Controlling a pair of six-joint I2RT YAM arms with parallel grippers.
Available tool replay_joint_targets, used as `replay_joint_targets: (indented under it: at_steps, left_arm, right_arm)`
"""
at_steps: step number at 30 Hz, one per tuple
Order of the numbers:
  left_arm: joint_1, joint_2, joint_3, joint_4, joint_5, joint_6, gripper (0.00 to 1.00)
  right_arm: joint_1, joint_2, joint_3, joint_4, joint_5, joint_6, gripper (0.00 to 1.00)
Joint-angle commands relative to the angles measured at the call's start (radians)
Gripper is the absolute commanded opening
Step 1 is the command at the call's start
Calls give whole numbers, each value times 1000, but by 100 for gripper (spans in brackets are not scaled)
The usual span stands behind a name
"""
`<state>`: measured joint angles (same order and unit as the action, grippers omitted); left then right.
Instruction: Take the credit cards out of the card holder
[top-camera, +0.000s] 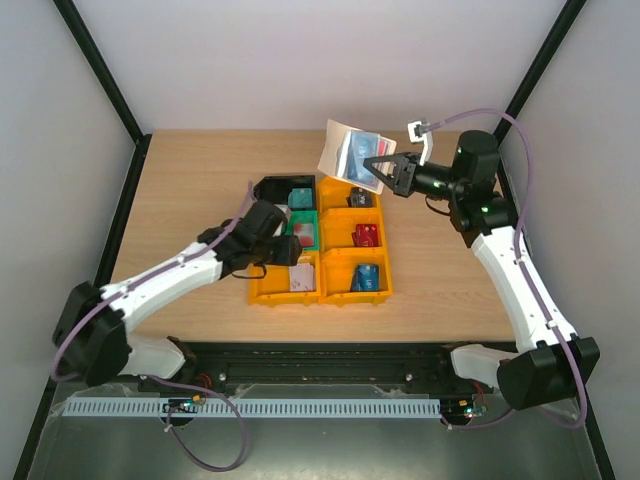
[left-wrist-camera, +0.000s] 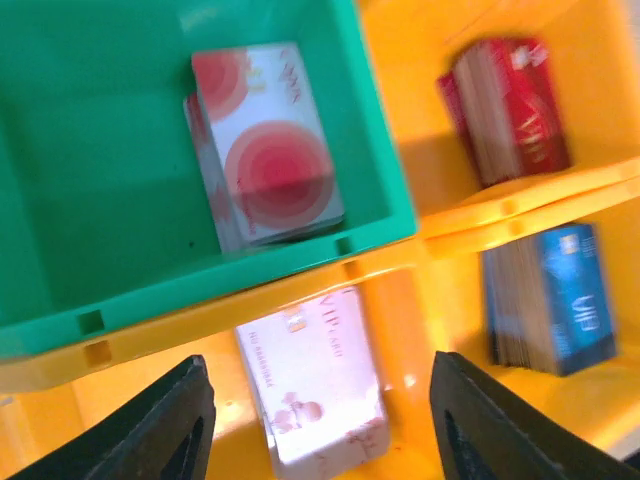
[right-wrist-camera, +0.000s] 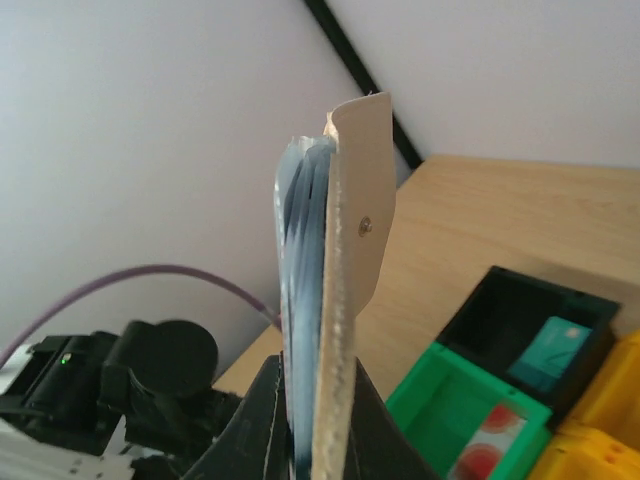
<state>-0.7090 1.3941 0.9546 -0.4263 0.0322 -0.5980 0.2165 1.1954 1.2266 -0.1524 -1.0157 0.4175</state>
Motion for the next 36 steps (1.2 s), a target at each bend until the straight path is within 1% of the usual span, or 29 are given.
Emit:
replay_joint_targets:
  at_steps: [1, 3, 5, 7, 8, 9, 11, 12, 13, 14, 16, 18, 21, 23, 25, 29, 33, 34, 35, 36]
  left_arm:
    - [-4, -147, 35, -31, -5, 133, 63]
    - [-2, -219, 45, -10, 7, 181, 67]
    - [14, -302, 63, 32, 73, 247, 70]
    - [77, -351, 89, 89, 226, 303, 74]
    - [125, -371, 99, 123, 323, 302, 77]
    - [202, -386, 106, 166, 423, 287, 80]
    - [295, -424, 100, 282, 598, 244, 88]
    - [322, -446, 85, 339, 656, 240, 94]
    - [337, -467, 70, 396, 668, 243, 98]
    - [347, -484, 54, 458, 688, 240, 99]
    - [368, -490, 34, 537, 754, 192, 99]
    - [391, -468, 22, 621, 808, 75, 99]
    - [416, -448, -28, 800, 822, -104, 99]
    - [416, -422, -45, 884, 828, -160, 99]
    - [413, -393, -53, 954, 857, -188, 99]
    - [381, -353, -60, 1013, 855, -189, 99]
    - [329, -279, -26, 1073, 880, -149, 99]
    - [318, -258, -10, 1071, 888, -135, 94]
    - [314, -240, 8, 1071, 898, -130, 87]
    - [314, -224, 23, 1068, 901, -127, 77]
  right_arm:
    - [4, 19, 57, 102, -185, 108, 2]
    - [5, 22, 66, 161, -204, 167, 2]
    - [5, 22, 71, 212, -212, 224, 2]
    - [6, 18, 69, 257, -215, 280, 2]
    - [9, 14, 66, 285, -220, 303, 2]
    - [13, 11, 59, 315, -226, 327, 2]
    - [31, 11, 51, 348, -236, 357, 2]
    - [42, 20, 54, 341, -236, 350, 2]
    - [59, 30, 62, 317, -235, 333, 2]
    - [76, 45, 72, 293, -235, 310, 2]
    - [129, 75, 103, 259, -245, 274, 2]
    - [163, 102, 141, 245, -250, 255, 2]
    - [201, 134, 172, 268, -251, 255, 2]
    - [225, 159, 181, 273, -251, 256, 2]
    - [244, 182, 193, 274, -252, 255, 2]
    - [260, 209, 213, 302, -252, 262, 2]
    - [261, 246, 225, 304, -304, 232, 2]
    - [261, 256, 229, 304, -316, 224, 2]
    - [261, 269, 235, 305, -331, 223, 2]
    - [261, 283, 243, 309, -350, 198, 2]
